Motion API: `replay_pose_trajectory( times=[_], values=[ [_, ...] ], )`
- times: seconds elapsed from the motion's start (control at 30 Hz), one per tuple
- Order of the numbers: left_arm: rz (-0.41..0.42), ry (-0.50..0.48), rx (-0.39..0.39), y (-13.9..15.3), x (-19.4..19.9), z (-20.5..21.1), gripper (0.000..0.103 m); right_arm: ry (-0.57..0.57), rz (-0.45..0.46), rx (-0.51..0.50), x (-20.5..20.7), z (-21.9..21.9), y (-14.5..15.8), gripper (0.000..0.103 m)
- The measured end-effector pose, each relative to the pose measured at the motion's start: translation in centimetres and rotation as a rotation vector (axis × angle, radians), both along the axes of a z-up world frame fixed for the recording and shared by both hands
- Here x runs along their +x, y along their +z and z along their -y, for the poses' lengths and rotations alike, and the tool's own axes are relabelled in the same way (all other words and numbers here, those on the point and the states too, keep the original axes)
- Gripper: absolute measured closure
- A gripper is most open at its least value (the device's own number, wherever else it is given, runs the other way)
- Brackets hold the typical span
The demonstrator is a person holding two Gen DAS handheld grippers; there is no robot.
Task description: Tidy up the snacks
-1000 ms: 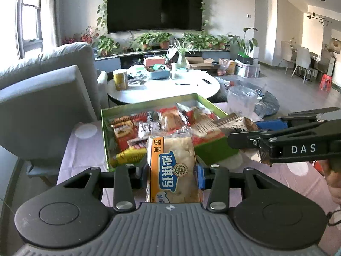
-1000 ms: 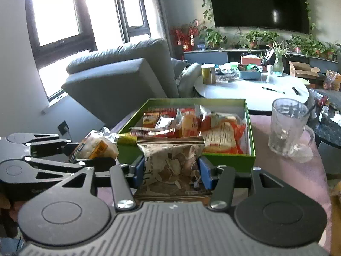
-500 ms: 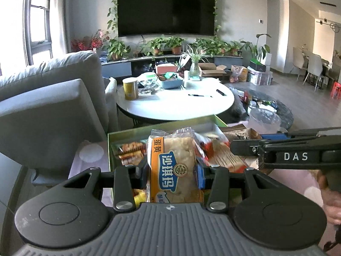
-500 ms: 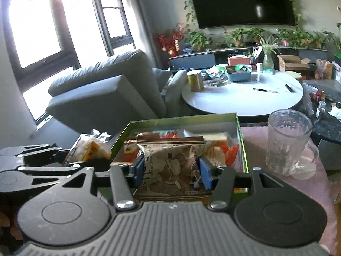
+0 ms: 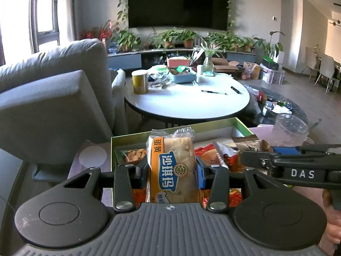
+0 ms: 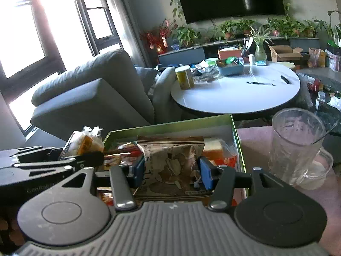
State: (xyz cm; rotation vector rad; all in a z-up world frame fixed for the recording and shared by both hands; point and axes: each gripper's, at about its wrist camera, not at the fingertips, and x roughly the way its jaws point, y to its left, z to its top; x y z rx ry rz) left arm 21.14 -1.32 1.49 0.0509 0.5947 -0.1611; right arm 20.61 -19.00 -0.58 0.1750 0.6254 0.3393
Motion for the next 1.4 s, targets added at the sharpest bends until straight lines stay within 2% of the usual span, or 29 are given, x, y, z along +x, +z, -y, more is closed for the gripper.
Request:
replay_pose_trajectory(
  times=[0.3,0.37,0.4,0.43,0.5,0.63,0.9,1.4],
  values=[
    [-0.025,0.030,-0.004,-1.4,1.5,-0.3,0.063,-0.011,-0.014,-0.009,1.1,-0.6,-0.4,0.025],
    [-0.014,0.044,-0.001,-1.3,1.5,-0.1,0.047,-0.036,-0.006,-0.017,1.0,-0.7,-0.4,0.025],
    [-0.001,0.057,0.005,-1.1,1.3,0.0,0.033,-0.043,-0.001,-0.014,1.0,-0.7,-0.4,0.025],
    [0.014,0.067,0.012,-1.0,1.1,0.1,0.025,-0.041,0.002,-0.008,0.8,-0.6,-0.4,0.025],
    [0.030,0.066,0.032,-0.8,0.8,0.3,0.024,-0.035,0.002,0.007,0.4,-0.3,-0.2,0.025],
    [0.031,0.067,0.057,-0.3,0.0,0.8,0.014,-0.049,0.012,0.031,-0.4,0.2,0.3,0.025],
    [0.052,0.095,0.103,0.2,-2.9,1.6,0.007,-0.046,0.039,0.037,-2.7,0.7,1.3,0.025],
    [0.096,0.090,0.091,1.5,-7.4,2.4,0.006,-0.042,0.088,0.023,-7.2,1.3,2.5,0.025]
  ],
)
